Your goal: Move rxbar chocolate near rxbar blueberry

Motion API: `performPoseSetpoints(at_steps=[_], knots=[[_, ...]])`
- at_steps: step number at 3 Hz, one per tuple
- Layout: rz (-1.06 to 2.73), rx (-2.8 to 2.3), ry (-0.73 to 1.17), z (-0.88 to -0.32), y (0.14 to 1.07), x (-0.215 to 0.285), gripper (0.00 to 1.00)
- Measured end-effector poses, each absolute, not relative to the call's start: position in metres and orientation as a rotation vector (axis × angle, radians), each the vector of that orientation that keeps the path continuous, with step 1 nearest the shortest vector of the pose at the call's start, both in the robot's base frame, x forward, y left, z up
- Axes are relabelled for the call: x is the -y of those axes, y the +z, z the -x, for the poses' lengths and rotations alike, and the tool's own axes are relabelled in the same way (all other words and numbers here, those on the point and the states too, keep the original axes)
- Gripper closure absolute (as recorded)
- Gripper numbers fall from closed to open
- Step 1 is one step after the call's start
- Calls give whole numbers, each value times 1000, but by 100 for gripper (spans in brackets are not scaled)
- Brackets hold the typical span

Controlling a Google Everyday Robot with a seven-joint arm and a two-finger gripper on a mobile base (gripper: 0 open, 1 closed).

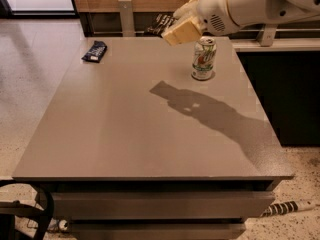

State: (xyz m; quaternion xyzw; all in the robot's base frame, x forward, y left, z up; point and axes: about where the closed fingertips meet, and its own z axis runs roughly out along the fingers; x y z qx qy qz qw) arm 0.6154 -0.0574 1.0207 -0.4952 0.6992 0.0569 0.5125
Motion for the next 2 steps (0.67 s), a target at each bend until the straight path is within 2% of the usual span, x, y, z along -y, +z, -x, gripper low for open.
performPoseSetpoints(at_steps=[2], knots=[[1161,-1550,205,-655,1043,6,100]])
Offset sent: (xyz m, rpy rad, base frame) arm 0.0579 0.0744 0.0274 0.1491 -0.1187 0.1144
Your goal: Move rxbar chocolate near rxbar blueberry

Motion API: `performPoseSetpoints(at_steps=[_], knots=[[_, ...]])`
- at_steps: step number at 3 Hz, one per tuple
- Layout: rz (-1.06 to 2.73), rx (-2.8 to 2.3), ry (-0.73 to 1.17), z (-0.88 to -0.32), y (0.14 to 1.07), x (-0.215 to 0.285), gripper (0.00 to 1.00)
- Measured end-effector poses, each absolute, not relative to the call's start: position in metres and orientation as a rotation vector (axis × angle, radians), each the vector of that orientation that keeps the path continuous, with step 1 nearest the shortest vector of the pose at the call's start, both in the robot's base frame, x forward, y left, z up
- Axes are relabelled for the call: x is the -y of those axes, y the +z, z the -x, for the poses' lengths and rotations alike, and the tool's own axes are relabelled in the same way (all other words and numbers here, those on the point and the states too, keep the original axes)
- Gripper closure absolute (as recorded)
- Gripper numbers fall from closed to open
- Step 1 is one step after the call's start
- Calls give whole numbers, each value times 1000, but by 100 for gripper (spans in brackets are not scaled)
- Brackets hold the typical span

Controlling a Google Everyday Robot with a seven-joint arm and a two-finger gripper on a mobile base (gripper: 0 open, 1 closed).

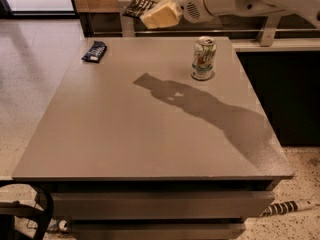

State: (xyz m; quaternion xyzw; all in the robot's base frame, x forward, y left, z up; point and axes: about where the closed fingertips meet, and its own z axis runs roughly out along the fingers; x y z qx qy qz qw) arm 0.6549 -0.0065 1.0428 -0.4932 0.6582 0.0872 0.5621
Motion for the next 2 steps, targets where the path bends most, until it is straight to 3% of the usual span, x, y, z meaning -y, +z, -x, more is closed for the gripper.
performPoseSetpoints(at_steps=[2], knots=[[1199,-1560,169,-664,1041,-3,100]])
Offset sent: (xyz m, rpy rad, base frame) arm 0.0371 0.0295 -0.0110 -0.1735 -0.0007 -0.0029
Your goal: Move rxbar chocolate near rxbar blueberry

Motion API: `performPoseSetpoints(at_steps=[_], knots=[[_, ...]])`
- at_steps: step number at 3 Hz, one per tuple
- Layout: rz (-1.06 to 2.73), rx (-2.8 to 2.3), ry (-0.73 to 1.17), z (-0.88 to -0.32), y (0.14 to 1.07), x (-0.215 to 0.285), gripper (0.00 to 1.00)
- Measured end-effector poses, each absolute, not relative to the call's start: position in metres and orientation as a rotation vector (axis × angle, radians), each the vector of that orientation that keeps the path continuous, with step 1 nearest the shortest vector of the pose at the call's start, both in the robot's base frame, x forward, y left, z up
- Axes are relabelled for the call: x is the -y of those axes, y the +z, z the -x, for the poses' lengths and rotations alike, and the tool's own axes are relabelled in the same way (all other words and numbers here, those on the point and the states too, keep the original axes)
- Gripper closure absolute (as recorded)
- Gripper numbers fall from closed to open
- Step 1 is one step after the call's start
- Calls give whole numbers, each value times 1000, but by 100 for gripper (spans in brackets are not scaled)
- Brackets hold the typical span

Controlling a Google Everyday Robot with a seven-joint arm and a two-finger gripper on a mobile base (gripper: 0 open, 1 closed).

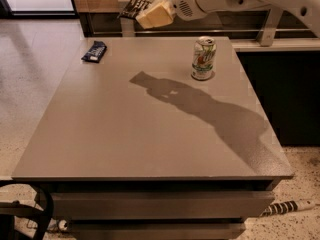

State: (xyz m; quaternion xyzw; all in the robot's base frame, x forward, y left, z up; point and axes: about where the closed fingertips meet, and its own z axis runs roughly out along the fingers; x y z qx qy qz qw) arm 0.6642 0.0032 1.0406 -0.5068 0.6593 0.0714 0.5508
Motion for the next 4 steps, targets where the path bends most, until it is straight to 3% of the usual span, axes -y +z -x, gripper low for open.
performPoseSetpoints(at_steps=[4], knots=[[1363,-1569,194,-755,973,-117,100]])
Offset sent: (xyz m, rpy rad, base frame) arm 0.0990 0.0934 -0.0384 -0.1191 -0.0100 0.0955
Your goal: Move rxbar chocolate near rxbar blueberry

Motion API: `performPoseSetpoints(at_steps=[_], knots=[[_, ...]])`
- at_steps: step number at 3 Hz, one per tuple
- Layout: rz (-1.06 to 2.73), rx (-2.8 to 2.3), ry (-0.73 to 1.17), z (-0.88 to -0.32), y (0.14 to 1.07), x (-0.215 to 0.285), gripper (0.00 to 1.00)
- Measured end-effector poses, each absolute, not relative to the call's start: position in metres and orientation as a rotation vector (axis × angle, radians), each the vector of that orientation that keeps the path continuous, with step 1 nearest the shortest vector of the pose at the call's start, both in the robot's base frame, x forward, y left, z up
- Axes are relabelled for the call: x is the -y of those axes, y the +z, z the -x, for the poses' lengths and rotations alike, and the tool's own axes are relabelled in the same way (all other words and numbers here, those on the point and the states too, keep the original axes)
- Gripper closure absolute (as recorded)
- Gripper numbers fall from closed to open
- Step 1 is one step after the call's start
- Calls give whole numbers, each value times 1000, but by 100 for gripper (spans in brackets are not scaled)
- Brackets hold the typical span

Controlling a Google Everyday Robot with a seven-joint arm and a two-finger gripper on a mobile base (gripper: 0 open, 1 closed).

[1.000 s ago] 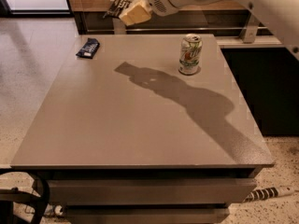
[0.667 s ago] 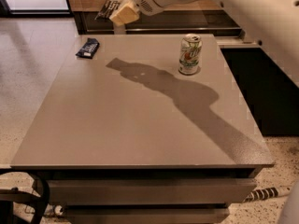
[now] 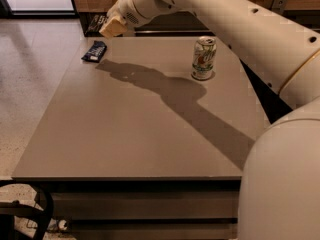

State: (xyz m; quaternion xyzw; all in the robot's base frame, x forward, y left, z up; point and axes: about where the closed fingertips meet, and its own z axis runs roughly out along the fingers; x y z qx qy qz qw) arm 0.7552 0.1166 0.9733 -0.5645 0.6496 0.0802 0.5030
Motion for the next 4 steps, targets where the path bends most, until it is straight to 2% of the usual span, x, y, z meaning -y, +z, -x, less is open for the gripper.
performPoseSetpoints(at_steps=[2,4], knots=[[1331,-1663,296,-774,911,-134,100],[1236,-1794,306,-782,864,-118,100]])
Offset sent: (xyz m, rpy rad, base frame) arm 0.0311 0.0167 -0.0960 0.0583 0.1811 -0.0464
